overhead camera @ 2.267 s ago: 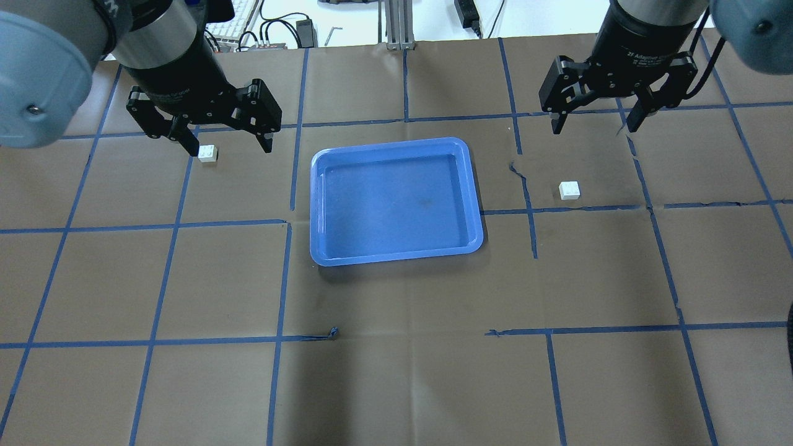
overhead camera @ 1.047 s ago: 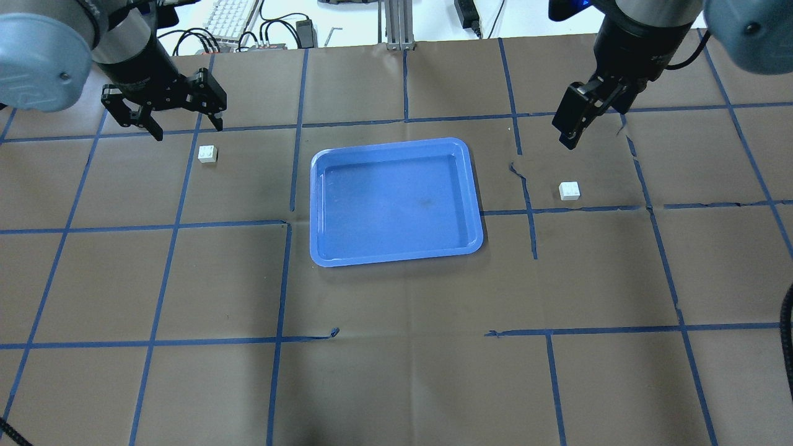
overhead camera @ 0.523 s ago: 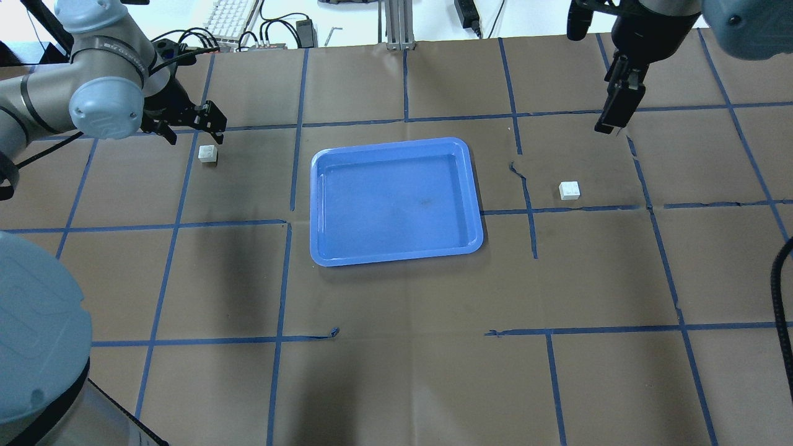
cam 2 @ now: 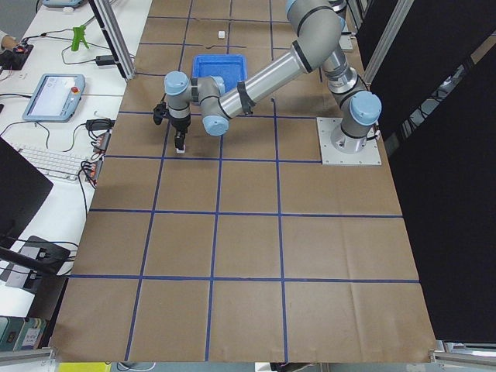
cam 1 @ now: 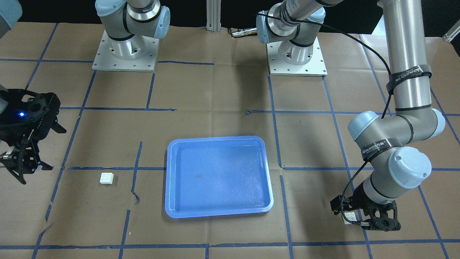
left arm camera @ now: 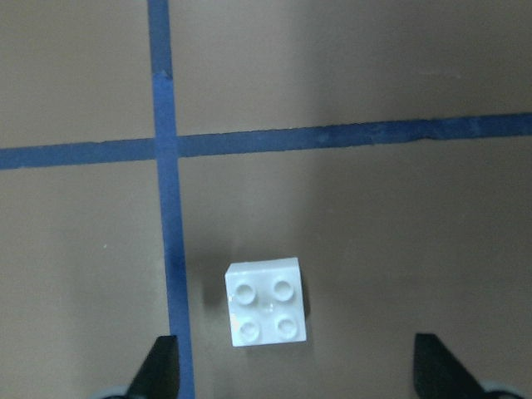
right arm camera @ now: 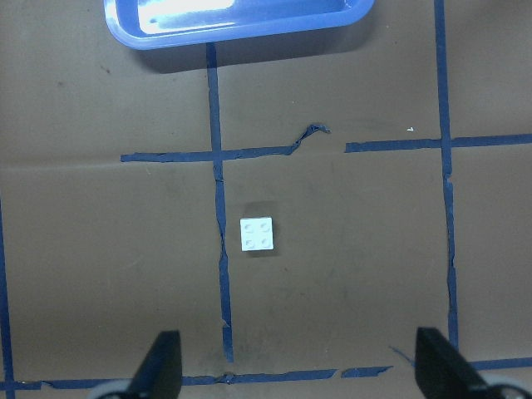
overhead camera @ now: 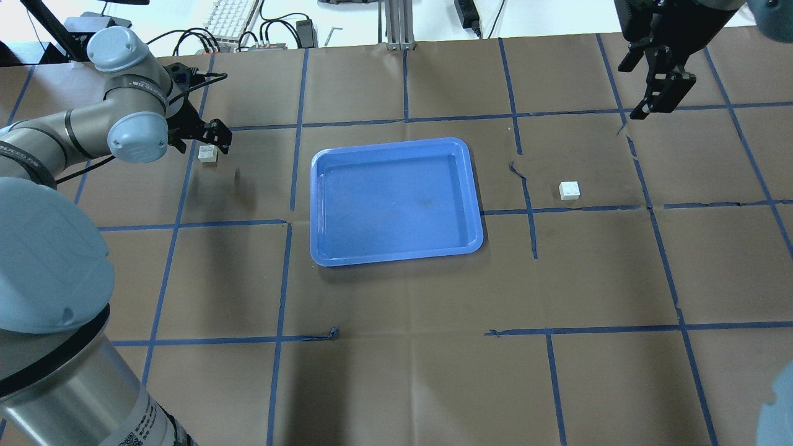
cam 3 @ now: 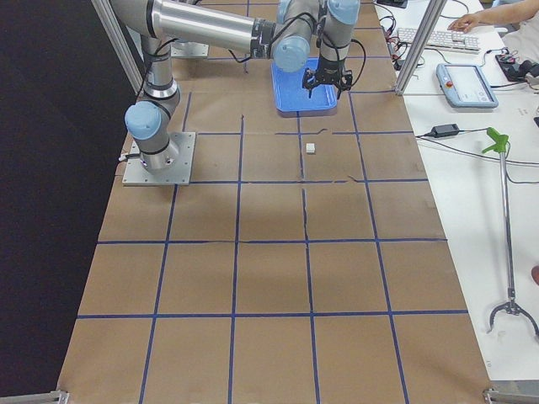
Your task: Assemble white blocks and place on blue tray
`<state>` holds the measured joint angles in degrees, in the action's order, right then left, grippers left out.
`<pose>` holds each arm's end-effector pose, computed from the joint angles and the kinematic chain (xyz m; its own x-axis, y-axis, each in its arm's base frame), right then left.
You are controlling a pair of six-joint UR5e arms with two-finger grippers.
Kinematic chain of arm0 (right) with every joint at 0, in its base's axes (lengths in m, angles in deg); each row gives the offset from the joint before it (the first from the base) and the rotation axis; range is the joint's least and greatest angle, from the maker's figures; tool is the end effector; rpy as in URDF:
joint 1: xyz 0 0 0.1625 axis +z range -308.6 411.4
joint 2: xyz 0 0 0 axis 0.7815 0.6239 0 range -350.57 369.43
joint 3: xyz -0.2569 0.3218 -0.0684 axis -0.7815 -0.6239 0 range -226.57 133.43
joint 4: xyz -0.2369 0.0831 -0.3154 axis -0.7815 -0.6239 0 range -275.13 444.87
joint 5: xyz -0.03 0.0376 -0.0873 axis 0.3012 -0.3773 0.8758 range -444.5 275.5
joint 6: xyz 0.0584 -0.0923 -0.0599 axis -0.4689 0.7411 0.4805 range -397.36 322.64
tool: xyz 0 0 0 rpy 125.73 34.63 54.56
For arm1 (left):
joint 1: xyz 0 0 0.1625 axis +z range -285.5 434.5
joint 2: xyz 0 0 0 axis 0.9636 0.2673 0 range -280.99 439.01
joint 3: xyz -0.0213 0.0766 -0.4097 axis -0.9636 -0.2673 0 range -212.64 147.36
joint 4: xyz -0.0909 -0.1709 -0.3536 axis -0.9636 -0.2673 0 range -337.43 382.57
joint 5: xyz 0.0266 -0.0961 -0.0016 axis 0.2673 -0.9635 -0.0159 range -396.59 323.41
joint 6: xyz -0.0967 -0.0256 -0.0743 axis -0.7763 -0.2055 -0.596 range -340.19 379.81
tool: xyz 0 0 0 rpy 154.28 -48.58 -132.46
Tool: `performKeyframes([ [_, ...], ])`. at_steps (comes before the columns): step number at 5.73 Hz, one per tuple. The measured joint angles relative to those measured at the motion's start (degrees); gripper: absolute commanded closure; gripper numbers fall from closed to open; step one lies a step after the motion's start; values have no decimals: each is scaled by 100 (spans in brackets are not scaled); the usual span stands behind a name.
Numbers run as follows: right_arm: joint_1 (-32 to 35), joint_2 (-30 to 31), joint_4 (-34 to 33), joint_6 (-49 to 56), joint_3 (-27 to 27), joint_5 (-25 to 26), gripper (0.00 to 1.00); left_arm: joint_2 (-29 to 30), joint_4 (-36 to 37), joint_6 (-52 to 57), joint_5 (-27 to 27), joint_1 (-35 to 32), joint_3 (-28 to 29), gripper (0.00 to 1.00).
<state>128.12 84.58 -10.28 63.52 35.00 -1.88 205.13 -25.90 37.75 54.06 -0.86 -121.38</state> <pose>0.0116 -0.6007 0.3977 -0.0434 -0.9991 0.0024 -0.9905 0.0427 -0.1304 0.0422 -0.6832 0.1701 -0.9974 0.0542 -0.0466 0.0589 0.9925 -0.1072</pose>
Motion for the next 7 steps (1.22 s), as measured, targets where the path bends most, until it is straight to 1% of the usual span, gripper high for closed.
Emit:
performKeyframes([
  [1, -42, -109, -8, 130, 17, -245, 0, 58, 68, -2, 3, 15, -10, 18],
  [2, -135, -271, -41, 439, 87, -696, 0, 75, 86, -18, 5, 42, -20, 52],
  [3, -339, -426, -62, 829, 290, -1224, 0, 77, 91, -17, 5, 69, -26, 71],
  [4, -563, -570, -164, 1173, 616, -1727, 0, 79, 92, 3, 5, 87, -28, 86],
  [5, -762, -753, -436, 1514, 998, -2087, 1, 77, 92, 18, 8, 95, -21, 95],
  [6, -935, -972, -726, 1895, 1352, -2320, 1, 52, 90, 38, 18, 98, 10, 96],
  [7, -1038, -1228, -966, 2280, 1572, -2458, 1, -45, 57, 48, 24, 91, 28, 96],
])
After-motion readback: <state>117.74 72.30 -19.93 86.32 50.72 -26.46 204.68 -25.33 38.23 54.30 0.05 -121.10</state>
